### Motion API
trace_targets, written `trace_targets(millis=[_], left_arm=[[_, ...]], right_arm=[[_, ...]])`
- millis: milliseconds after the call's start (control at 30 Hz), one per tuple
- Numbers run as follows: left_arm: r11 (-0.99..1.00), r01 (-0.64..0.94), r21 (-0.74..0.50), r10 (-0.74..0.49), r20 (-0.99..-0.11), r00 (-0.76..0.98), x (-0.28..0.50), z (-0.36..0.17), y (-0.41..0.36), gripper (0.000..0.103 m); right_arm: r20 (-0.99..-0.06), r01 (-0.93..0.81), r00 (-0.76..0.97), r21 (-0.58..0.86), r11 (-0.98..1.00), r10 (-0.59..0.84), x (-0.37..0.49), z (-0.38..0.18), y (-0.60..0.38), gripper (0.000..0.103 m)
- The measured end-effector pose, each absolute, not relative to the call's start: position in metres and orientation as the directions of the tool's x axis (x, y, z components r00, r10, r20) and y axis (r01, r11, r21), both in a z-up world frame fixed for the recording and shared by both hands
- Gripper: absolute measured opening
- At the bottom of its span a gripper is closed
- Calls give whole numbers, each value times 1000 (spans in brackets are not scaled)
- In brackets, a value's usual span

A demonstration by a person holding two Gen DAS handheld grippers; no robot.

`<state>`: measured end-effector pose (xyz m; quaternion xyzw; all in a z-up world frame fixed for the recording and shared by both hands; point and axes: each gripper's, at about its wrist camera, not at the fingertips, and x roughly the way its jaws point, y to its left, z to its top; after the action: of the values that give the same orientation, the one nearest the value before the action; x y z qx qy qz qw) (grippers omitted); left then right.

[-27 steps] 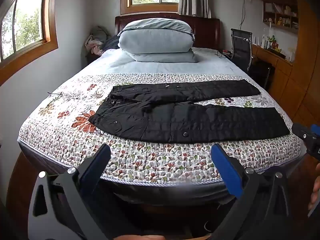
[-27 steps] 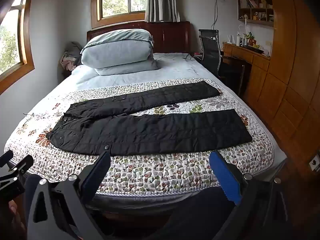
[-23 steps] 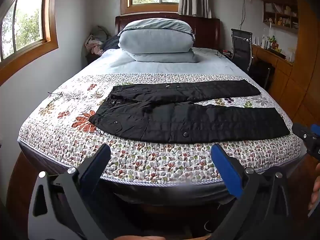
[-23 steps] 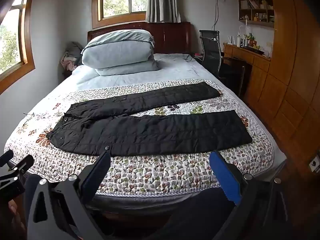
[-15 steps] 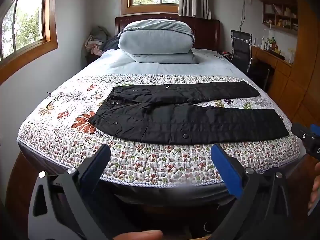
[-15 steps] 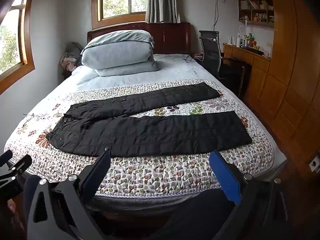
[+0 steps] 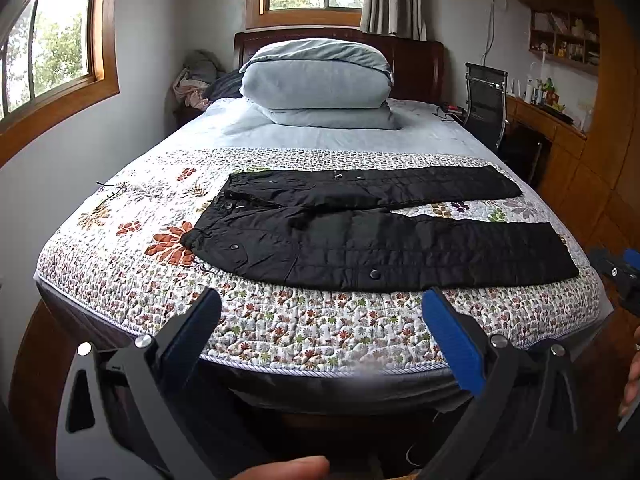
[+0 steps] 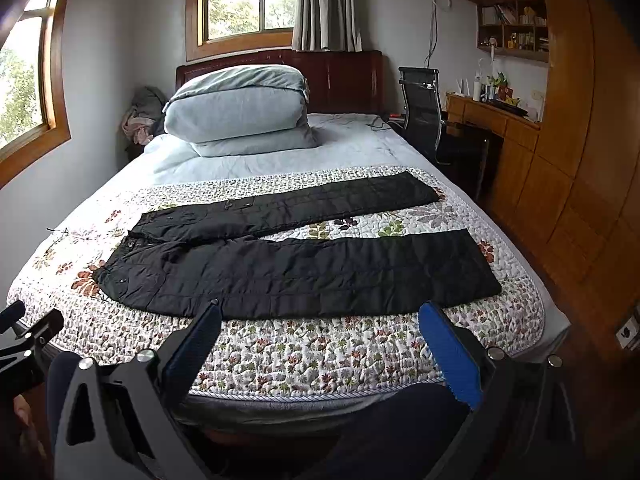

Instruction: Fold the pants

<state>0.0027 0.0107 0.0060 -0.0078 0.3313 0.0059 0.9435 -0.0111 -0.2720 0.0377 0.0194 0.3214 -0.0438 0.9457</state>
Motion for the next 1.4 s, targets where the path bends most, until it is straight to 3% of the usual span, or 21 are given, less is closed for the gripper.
trace_targets(millis=[1400], left_arm=[[1000,-25,14,28,-613,790,2,10,11,100]], right_arm=[[-609,94,791,15,995,-66,-10,35,-272,100]])
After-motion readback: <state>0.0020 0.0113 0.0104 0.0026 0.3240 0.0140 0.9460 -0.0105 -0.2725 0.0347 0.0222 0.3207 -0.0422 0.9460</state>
